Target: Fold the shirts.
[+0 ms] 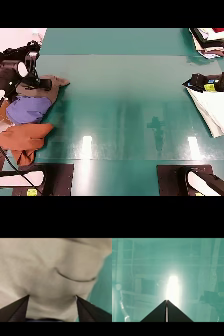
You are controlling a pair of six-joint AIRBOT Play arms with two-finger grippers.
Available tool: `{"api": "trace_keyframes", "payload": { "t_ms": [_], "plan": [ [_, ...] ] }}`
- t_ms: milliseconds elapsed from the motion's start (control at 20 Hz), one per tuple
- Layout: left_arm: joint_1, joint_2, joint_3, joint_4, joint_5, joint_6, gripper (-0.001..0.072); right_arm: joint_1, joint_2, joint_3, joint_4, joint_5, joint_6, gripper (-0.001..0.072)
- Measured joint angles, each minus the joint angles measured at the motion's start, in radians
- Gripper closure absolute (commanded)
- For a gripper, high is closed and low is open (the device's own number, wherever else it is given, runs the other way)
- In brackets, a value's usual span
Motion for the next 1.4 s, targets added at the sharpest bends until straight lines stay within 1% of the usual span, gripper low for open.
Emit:
{"api": "trace_keyframes", "payload": {
  "t_ms": [100, 250, 400, 550, 750, 900, 1000, 1100, 1250, 1300, 1400],
  "plan": [
    [0.016, -0.004, -0.021, -0.021, 0.021, -0.003, 0.0670, 0.000, 0.000, 0.000, 0.000, 0.000, 0.000, 0.0697],
    [0.028, -0.006, -0.030, -0.038, 0.026, -0.007, 0.0678, 0.000, 0.000, 0.000, 0.000, -0.001, 0.000, 0.0697],
    [0.032, 0.019, 0.017, -0.061, -0.022, -0.014, 0.0678, 0.000, 0.000, 0.019, 0.000, -0.001, 0.002, 0.0697],
    [0.035, 0.115, 0.144, -0.087, -0.074, -0.014, 0.0679, 0.000, 0.000, 0.104, 0.000, 0.000, 0.002, 0.0697],
    [0.000, 0.312, 0.357, -0.153, -0.120, 0.005, 0.0680, 0.000, 0.000, 0.264, 0.000, -0.001, 0.001, 0.0697],
    [-0.103, 0.437, 0.460, -0.177, -0.151, 0.023, 0.0680, 0.000, 0.000, 0.359, 0.000, -0.007, 0.000, 0.0697],
    [-0.198, 0.476, 0.486, -0.185, -0.190, 0.024, 0.0681, 0.000, 0.000, 0.401, 0.000, -0.011, -0.001, 0.0697],
    [-0.305, 0.481, 0.474, -0.186, -0.238, 0.008, 0.0680, 0.000, 0.002, 0.424, -0.001, -0.011, -0.001, 0.0697],
    [-0.478, 0.445, 0.387, -0.190, -0.278, -0.032, 0.0677, 0.000, 0.003, 0.440, -0.001, 0.003, -0.001, 0.0698],
    [-0.541, 0.422, 0.342, -0.195, -0.283, -0.043, 0.0667, 0.000, 0.003, 0.443, 0.000, 0.012, -0.001, 0.0697],
    [-0.655, 0.370, 0.250, -0.223, -0.265, -0.056, 0.0084, 0.000, 0.003, 0.446, -0.001, 0.031, -0.001, 0.0697]
  ]
}}
